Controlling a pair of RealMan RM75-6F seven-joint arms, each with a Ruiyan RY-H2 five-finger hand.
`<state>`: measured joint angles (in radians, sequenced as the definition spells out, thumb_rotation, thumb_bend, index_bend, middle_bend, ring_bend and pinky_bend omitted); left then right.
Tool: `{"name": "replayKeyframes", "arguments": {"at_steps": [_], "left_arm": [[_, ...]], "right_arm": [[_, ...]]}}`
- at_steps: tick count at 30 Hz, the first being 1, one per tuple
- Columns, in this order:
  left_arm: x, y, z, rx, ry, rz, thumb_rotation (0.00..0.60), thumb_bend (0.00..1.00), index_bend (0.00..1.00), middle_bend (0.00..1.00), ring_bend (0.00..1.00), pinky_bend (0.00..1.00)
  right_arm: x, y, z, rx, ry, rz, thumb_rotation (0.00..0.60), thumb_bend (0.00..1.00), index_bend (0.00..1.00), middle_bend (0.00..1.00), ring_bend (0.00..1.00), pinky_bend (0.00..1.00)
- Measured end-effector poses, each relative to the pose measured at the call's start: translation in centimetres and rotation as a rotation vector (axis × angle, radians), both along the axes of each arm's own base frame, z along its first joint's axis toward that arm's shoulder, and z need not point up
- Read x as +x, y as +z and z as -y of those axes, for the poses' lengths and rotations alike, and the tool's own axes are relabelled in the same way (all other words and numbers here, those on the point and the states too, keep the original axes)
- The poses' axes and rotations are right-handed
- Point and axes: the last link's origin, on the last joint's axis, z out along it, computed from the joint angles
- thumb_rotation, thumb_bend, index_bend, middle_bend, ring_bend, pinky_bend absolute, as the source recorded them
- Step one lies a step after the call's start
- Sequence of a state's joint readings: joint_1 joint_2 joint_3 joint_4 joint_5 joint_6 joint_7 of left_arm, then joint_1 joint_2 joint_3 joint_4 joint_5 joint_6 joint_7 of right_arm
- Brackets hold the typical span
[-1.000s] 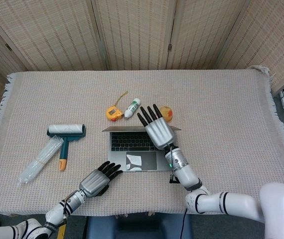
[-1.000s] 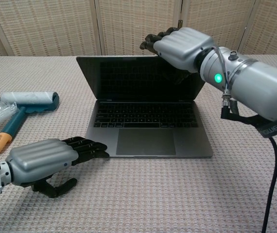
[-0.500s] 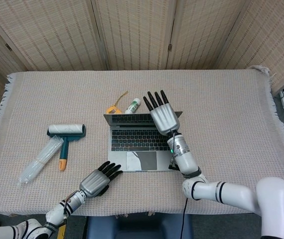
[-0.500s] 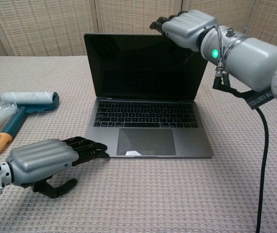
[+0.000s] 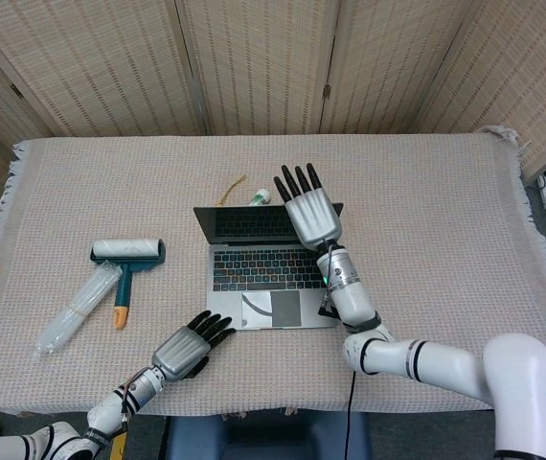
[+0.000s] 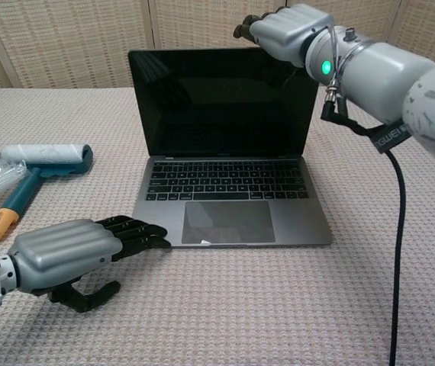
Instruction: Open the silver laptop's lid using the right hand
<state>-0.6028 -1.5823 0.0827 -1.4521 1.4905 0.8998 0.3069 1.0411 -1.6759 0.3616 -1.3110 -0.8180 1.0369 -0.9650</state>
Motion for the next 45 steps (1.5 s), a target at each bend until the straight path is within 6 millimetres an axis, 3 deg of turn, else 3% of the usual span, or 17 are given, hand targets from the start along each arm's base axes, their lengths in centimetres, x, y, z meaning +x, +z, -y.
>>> {"name": "replayKeyframes", "arguments": {"at_steps": [21, 26, 32, 37, 45], "left_arm": [[-0.2, 0.3, 0.0, 0.004, 0.007, 0.003, 0.600, 0.67, 0.02, 0.00, 0.00, 0.00], [-0.2, 0.5, 0.1, 0.009, 0.006, 0.011, 0.600, 0.67, 0.02, 0.00, 0.00, 0.00], [0.1, 1.3, 0.2, 0.023, 0.004, 0.042, 0.600, 0.67, 0.03, 0.00, 0.00, 0.00], [0.4, 2.3, 0.6, 0.037, -0.002, 0.072, 0.600, 0.67, 0.03, 0.00, 0.00, 0.00], [0.0, 4.8, 1.2, 0.094, 0.004, 0.101, 0.600, 0.67, 0.03, 0.00, 0.00, 0.00]], "right_arm": [[-0.7, 1.5, 2.8, -0.090, -0.097, -0.010, 0.600, 0.62, 0.00, 0.00, 0.00, 0.00], [-0.5, 1.9, 2.6, -0.082, -0.086, 0.013, 0.600, 0.62, 0.00, 0.00, 0.00, 0.00], [0.3, 3.1, 0.7, -0.026, -0.024, 0.081, 0.600, 0.62, 0.00, 0.00, 0.00, 0.00], [-0.2, 5.1, -2.4, 0.037, 0.033, 0.137, 0.600, 0.62, 0.00, 0.00, 0.00, 0.00], [-5.3, 10.0, -7.6, 0.050, 0.050, 0.177, 0.600, 0.62, 0.00, 0.00, 0.00, 0.00]]}}
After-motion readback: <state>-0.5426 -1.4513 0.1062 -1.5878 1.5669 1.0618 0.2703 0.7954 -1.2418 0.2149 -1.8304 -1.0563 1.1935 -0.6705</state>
